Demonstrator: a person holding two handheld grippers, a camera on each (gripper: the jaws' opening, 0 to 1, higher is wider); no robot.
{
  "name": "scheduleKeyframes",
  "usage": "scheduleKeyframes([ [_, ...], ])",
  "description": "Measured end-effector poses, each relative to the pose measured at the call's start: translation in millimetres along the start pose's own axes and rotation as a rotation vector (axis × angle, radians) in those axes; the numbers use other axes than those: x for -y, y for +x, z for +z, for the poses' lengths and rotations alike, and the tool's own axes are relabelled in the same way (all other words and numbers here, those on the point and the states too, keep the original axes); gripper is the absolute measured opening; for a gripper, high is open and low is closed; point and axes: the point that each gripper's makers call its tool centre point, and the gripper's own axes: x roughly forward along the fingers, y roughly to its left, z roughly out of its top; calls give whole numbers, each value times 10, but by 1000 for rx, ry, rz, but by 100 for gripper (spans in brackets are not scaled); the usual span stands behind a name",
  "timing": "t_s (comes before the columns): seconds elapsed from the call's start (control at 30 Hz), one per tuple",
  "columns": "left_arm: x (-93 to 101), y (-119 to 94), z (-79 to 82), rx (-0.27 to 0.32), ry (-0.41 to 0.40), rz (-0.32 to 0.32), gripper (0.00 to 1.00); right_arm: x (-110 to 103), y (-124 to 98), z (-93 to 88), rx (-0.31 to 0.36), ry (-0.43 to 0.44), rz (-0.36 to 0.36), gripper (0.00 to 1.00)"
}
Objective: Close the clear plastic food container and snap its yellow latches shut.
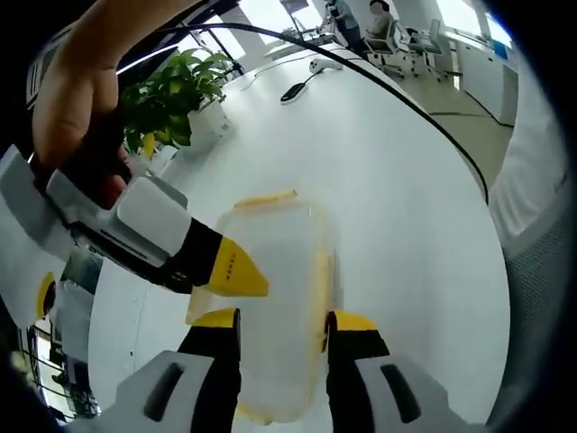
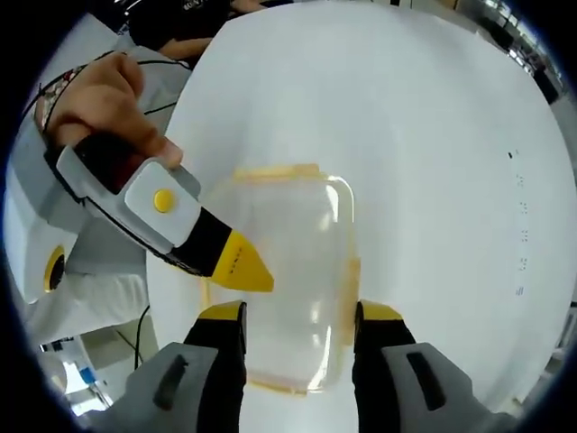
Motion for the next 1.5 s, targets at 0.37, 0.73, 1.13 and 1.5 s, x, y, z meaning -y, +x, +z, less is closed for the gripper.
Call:
scheduleKeyframes([
  [0.37, 3, 2, 2, 3, -9, 12, 32, -48, -30, -36, 61, -7, -10, 44],
  [0.73, -3, -5, 2, 28, -31, -12, 32, -42, -62, -16, 116, -36, -77, 44],
  [1.13, 0, -16, 11, 25, -40, -12, 34, -29, -121, -54, 203, 49, -190, 44],
  [1.5, 37, 0, -27, 5, -28, -28, 48, -49, -136, -62, 296, 82, -240, 43],
])
